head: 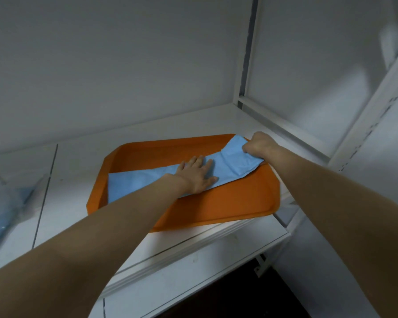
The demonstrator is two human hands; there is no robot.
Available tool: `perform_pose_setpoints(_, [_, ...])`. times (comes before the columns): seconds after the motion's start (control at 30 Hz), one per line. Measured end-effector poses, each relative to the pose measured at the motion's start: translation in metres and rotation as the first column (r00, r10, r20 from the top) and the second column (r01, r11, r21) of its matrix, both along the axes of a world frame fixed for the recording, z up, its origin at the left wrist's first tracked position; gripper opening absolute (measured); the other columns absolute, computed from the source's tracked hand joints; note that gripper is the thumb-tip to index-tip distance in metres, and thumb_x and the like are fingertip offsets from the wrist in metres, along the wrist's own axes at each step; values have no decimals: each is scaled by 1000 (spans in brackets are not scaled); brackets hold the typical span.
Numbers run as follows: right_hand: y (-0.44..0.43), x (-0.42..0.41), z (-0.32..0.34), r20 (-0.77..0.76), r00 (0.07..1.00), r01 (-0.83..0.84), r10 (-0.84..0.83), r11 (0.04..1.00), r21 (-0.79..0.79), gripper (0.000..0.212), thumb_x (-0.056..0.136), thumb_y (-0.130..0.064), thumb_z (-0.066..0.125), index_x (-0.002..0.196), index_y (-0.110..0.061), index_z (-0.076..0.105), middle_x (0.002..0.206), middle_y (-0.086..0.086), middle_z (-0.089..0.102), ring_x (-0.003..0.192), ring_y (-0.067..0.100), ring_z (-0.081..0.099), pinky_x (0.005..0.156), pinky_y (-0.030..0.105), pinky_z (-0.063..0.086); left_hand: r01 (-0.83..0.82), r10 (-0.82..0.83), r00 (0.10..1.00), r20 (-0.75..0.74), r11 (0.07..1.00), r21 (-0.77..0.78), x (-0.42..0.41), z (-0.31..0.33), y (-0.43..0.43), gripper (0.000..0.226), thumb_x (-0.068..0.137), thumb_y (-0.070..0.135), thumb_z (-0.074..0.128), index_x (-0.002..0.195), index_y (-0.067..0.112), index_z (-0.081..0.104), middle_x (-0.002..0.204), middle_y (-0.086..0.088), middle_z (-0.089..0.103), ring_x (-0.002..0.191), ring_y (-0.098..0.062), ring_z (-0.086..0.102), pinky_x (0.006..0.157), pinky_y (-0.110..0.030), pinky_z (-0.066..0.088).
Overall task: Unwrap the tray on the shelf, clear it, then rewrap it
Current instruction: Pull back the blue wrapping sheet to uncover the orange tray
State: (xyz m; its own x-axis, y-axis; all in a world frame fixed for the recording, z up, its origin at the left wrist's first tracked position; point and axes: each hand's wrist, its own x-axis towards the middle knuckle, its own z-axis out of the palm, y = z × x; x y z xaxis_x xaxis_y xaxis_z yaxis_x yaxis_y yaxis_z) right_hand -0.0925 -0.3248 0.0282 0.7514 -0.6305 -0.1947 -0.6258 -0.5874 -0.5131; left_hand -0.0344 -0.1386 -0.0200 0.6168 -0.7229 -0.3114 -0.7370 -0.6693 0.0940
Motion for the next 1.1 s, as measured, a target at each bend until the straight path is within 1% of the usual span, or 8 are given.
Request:
perform_pose_setpoints(0.13, [8, -3, 1, -47, 994, -96, 95, 995, -3, 34, 70, -20, 76, 94, -6, 57, 91, 11, 58, 80, 25, 59, 54, 28, 47, -6, 9, 999, -36, 998, 58, 0, 2, -6, 67, 97, 53, 33, 152, 24, 9, 160, -8, 6, 148, -27, 8, 119, -46, 12])
perform_pose_setpoints(0.27, [25, 0, 8, -45, 985, -173, 168, 976, -133, 25, 71, -14, 69, 59, -12, 47, 62, 5, 49, 54, 19, 50, 50, 27, 42, -190, 160, 978, -130, 947, -260, 8, 17, -11, 47, 95, 20, 47, 140, 11, 44, 147, -11, 42, 135, -28, 40, 113, -37, 32])
perform_pose_setpoints(0.4, [44, 8, 11, 53, 978, -202, 200, 979, 42, 17, 78, -21, 64, 69, -7, 63, 56, 6, 54, 47, 18, 52, 48, 26, 48, -740, 284, 629, -723, 505, -445, 7, 35, -18, 25, 99, 19, 37, 103, 1, 54, 87, -15, 59, 79, -28, 60, 78, -42, 53])
perform_pose_setpoints(0.47, [51, 10, 11, 100, 977, -204, 187, 957, 207, 23, 84, -28, 62, 86, -5, 66, 64, 7, 60, 52, 17, 57, 47, 24, 49, -826, 245, 488, -838, 439, -353, 7, 37, -17, 28, 99, 31, 42, 109, 6, 49, 84, -13, 58, 78, -26, 60, 72, -37, 54])
perform_pose_setpoints(0.67, [38, 7, -2, 52, 991, -127, 120, 977, 169, 23, 87, -10, 52, 97, 2, 69, 74, 11, 66, 67, 24, 65, 70, 39, 61, -720, 370, 648, -666, 583, -376, 12, 23, -18, 43, 87, 1, 62, 124, -11, 45, 100, -20, 53, 86, -28, 58, 78, -37, 55])
perform_pose_setpoints(0.73, [33, 4, -6, 7, 995, -104, 104, 989, 106, 22, 86, -7, 52, 98, 1, 69, 73, 13, 66, 67, 26, 65, 75, 43, 60, -610, 408, 767, -494, 704, -365, 8, 22, -19, 21, 91, 3, 56, 108, -5, 48, 99, -13, 48, 92, -24, 54, 78, -28, 48])
perform_pose_setpoints(0.93, [34, 3, -12, -146, 976, -141, 160, 982, 128, 20, 86, -19, 68, 94, -2, 63, 67, 11, 61, 56, 20, 58, 62, 33, 57, -77, 134, 980, 148, 937, -341, 4, 8, -18, 53, 96, 21, 48, 146, 12, 33, 153, -13, 25, 141, -31, 23, 114, -37, 25])
perform_pose_setpoints(1.1, [40, 9, -16, -195, 959, -184, 207, 974, 129, 25, 81, -23, 73, 84, -1, 61, 67, 11, 62, 54, 19, 56, 53, 28, 50, 27, -31, 999, -25, 989, -147, 2, -8, -18, 61, 103, 30, 31, 150, 0, 6, 159, -17, 4, 148, -26, 2, 118, -33, 4])
